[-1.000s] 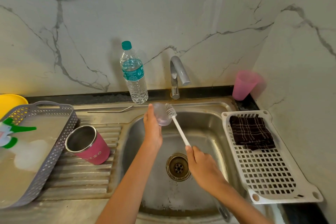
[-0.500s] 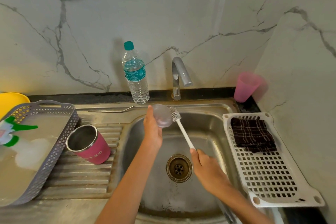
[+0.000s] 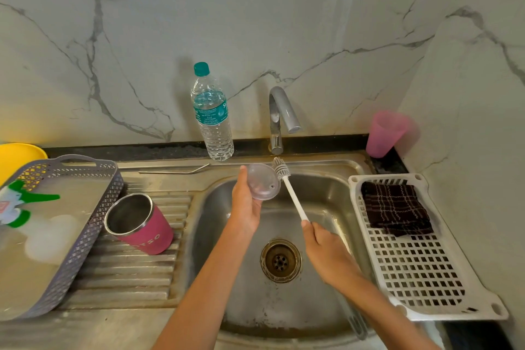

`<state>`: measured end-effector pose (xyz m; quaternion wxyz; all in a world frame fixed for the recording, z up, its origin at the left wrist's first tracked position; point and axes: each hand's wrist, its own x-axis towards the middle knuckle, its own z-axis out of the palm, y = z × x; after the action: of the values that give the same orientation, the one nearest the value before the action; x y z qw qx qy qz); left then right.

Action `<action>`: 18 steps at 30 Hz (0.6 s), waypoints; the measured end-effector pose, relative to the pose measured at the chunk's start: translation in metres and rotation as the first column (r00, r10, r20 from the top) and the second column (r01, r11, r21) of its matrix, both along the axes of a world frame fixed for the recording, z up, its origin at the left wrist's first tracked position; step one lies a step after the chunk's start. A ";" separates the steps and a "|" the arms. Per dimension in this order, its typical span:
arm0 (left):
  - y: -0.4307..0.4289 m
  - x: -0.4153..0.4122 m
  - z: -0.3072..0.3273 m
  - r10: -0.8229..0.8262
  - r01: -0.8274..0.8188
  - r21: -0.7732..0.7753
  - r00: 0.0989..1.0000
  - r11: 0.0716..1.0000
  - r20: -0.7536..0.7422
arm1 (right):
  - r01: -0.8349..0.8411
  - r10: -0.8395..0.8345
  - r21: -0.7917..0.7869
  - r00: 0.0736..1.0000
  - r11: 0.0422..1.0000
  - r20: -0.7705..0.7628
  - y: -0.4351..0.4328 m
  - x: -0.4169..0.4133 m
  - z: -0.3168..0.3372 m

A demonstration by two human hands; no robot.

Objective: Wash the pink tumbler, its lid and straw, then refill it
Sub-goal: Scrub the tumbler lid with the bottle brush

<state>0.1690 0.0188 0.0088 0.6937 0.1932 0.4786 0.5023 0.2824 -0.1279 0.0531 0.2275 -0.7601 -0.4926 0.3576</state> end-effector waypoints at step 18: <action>-0.010 -0.004 -0.006 -0.080 0.084 0.013 0.981 0.996 -0.174 | -0.040 0.040 -0.009 0.996 0.999 0.081 -0.011 0.007 -0.012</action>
<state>0.1651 0.0087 0.0024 0.6676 0.2626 0.5238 0.4594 0.2899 -0.1386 0.0409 0.1974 -0.7648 -0.5154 0.3325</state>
